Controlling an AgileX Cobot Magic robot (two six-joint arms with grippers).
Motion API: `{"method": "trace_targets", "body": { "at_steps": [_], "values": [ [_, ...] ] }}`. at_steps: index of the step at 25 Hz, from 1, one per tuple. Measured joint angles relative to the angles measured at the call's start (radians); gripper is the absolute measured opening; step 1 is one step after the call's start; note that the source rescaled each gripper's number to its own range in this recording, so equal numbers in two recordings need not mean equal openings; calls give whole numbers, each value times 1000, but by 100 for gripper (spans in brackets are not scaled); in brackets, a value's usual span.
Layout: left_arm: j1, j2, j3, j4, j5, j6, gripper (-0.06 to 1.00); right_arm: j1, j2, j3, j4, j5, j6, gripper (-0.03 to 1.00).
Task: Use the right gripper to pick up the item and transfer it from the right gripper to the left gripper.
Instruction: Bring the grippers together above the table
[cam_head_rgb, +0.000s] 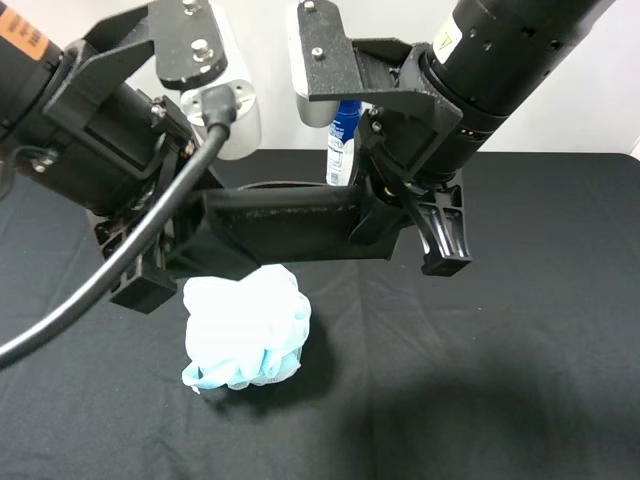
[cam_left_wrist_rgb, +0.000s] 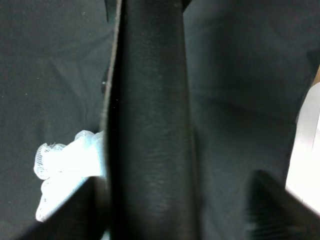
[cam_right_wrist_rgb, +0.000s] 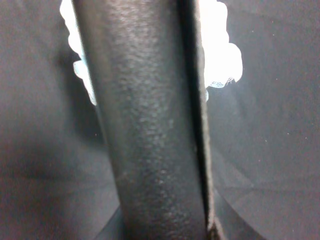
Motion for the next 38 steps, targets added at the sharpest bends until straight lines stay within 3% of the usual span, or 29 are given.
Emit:
{"method": "trace_targets", "body": {
  "at_steps": [1, 10, 12, 13, 14, 15, 18, 22, 31, 38],
  "values": [
    [0, 0, 0, 12, -5, 0, 14, 0, 0, 0, 6, 12, 4, 0],
    [1, 0, 0, 15, -6, 5, 13, 0, -1, 0, 16, 16, 9, 0],
    [1, 0, 0, 16, -5, 8, 11, 0, -1, 0, 29, 19, 9, 20],
    [1, 1, 0, 16, -4, 11, 6, 0, -1, 0, 43, 16, 9, 40],
    [0, 2, 0, 14, -2, 13, 3, 0, -2, 0, 49, 13, 12, 67],
    [0, 2, 0, 9, 2, 15, 3, 0, -2, 0, 53, 6, 18, 81],
    [0, 2, 0, 3, 5, 15, 2, 0, -2, 0, 54, -8, 28, 96],
    [0, 2, 0, 0, 5, 15, 2, 0, -2, 0, 56, -5, 31, 99],
    [0, 2, 0, -1, 5, 16, 2, 0, -26, 0, 31, 112, 63, 100],
    [0, 2, 0, -1, 5, 17, 1, 0, -112, 0, -60, 185, 158, 100]
  ]
}}
